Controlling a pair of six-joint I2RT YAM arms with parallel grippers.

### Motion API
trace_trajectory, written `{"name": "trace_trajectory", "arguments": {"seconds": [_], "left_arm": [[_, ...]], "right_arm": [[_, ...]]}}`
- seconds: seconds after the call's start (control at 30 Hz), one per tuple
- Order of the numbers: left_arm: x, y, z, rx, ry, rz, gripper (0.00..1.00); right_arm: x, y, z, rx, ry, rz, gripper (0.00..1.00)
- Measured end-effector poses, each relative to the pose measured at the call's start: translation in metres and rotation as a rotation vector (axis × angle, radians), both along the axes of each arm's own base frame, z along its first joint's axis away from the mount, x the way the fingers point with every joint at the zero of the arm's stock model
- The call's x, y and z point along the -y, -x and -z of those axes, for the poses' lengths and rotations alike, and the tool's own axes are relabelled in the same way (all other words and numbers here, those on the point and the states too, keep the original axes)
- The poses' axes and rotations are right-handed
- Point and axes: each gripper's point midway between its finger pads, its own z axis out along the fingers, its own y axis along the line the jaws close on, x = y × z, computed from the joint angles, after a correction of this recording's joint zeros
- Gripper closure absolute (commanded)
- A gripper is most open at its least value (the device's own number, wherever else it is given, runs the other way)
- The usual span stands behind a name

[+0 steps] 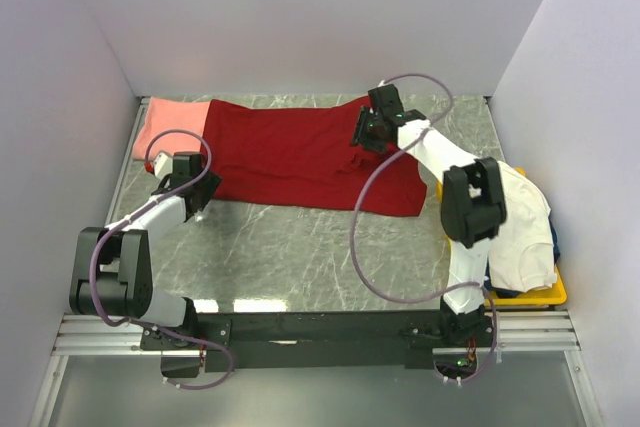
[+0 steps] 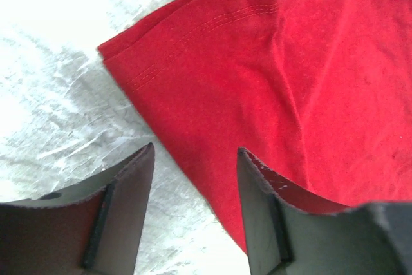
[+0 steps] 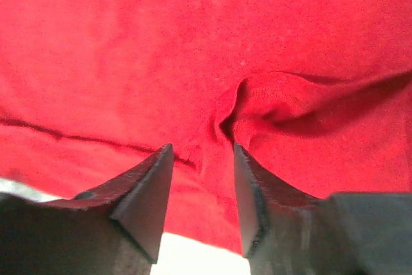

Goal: Fold and stack the t-shirts
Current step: Fold the tshirt

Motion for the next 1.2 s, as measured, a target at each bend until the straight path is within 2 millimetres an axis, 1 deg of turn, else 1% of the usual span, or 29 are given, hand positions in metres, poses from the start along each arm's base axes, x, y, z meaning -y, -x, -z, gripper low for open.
{"name": "trace_trajectory", "arguments": {"seconds": [0.03, 0.07, 0.13, 0.17, 0.2, 0.27, 0.3, 0.43, 0.57, 0.63, 0.73, 0.83, 0.87, 0.97, 1.0, 1.2], "left_arm": [[0.0, 0.002, 0.001, -0.008, 0.001, -0.003, 0.46], [-0.001, 0.003, 0.002, -0.013, 0.001, -0.006, 0.46], [-0.002, 0.005, 0.004, -0.024, -0.003, -0.011, 0.48], [-0.002, 0.006, 0.005, -0.029, -0.005, -0.014, 0.48], [-0.003, 0.006, 0.005, -0.032, -0.007, -0.016, 0.48], [-0.004, 0.007, 0.005, -0.034, -0.009, -0.019, 0.5], [-0.004, 0.007, 0.005, -0.035, -0.01, -0.02, 0.51], [-0.004, 0.005, 0.004, -0.033, -0.006, -0.029, 0.53], [-0.004, 0.001, 0.003, -0.039, -0.003, -0.034, 0.54], [-0.004, -0.002, 0.002, -0.038, -0.003, -0.034, 0.54], [-0.004, -0.003, 0.0, -0.036, -0.003, -0.034, 0.55], [-0.004, -0.006, -0.003, -0.032, -0.003, -0.034, 0.54], [-0.003, -0.006, -0.004, -0.032, -0.003, -0.034, 0.55], [-0.003, -0.008, -0.006, -0.03, -0.003, -0.033, 0.54], [-0.003, -0.009, -0.007, -0.028, -0.003, -0.033, 0.54], [-0.003, -0.012, -0.008, -0.025, -0.003, -0.033, 0.53]], "right_arm": [[0.003, 0.004, -0.01, 0.017, -0.001, 0.008, 0.53], [0.006, 0.008, -0.019, 0.039, -0.005, 0.016, 0.56], [0.013, 0.02, -0.031, 0.064, -0.005, 0.031, 0.66], [0.017, 0.026, -0.034, 0.072, -0.004, 0.04, 0.71], [0.021, 0.034, -0.033, 0.07, 0.0, 0.048, 0.79], [0.025, 0.044, -0.025, 0.054, 0.007, 0.059, 0.85], [0.028, 0.048, -0.017, 0.037, 0.016, 0.064, 0.89], [0.032, 0.061, 0.02, -0.05, 0.05, 0.063, 0.91], [0.03, 0.06, 0.047, -0.112, 0.075, 0.054, 0.91], [0.026, 0.053, 0.055, -0.127, 0.081, 0.051, 0.89], [0.019, 0.038, 0.061, -0.131, 0.084, 0.044, 0.88], [0.012, 0.02, 0.06, -0.117, 0.081, 0.038, 0.81], [0.01, 0.013, 0.06, -0.113, 0.081, 0.036, 0.76], [0.005, 0.001, 0.058, -0.103, 0.081, 0.03, 0.67], [0.004, -0.001, 0.058, -0.101, 0.083, 0.028, 0.63], [0.002, -0.004, 0.061, -0.117, 0.105, 0.008, 0.57]]}}
